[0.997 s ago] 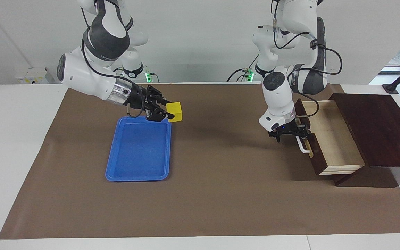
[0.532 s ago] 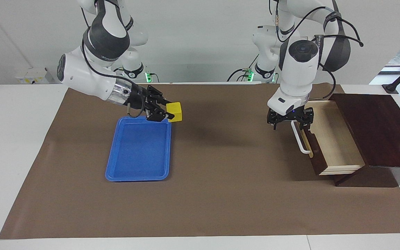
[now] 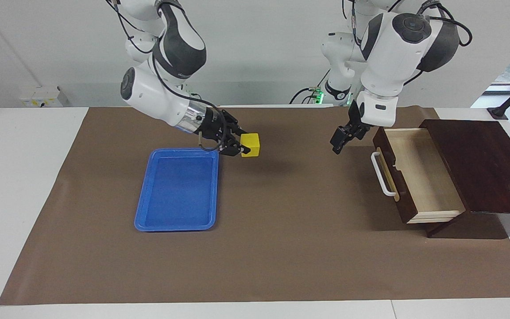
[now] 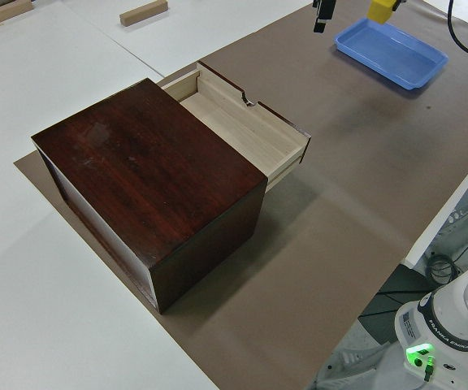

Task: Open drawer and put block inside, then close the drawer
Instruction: 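Carry the block toward the left gripper while the left gripper approaches it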

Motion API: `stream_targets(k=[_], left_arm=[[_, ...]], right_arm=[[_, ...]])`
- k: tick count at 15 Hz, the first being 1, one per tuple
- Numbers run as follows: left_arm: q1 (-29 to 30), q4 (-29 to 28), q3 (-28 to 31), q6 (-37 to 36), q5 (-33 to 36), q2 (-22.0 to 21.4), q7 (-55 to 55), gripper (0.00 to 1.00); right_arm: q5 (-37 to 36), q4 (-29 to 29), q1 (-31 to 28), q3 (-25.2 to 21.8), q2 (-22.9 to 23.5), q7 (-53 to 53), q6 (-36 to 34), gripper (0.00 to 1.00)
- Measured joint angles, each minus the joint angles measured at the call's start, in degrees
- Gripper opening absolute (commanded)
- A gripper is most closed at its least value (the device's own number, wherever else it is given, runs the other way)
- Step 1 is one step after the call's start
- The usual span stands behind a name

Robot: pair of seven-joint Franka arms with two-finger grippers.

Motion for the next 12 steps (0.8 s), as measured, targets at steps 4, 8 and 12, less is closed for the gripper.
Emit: stream_targets(k=[4, 8, 12], left_arm=[[-2.21, 0.07, -0.54, -0.33, -0.82, -0.01, -15.85, 1.0], [-3.87, -0.26, -0.62, 0.3, -0.82, -0.03, -25.68, 1.0], [-4.23, -2.31, -0.47, 4.72, -0.82, -0.37, -29.38, 1.0]], right_arm=[[2.82, -1.79, 4.84, 0.06, 0.12, 2.87, 6.91, 0.0], [5.74, -2.19, 7.08, 0.06, 0.12, 3.96, 9.16, 0.0], [6.3, -2.27, 9.12, 0.07, 0.14, 3.96, 9.23, 0.0]])
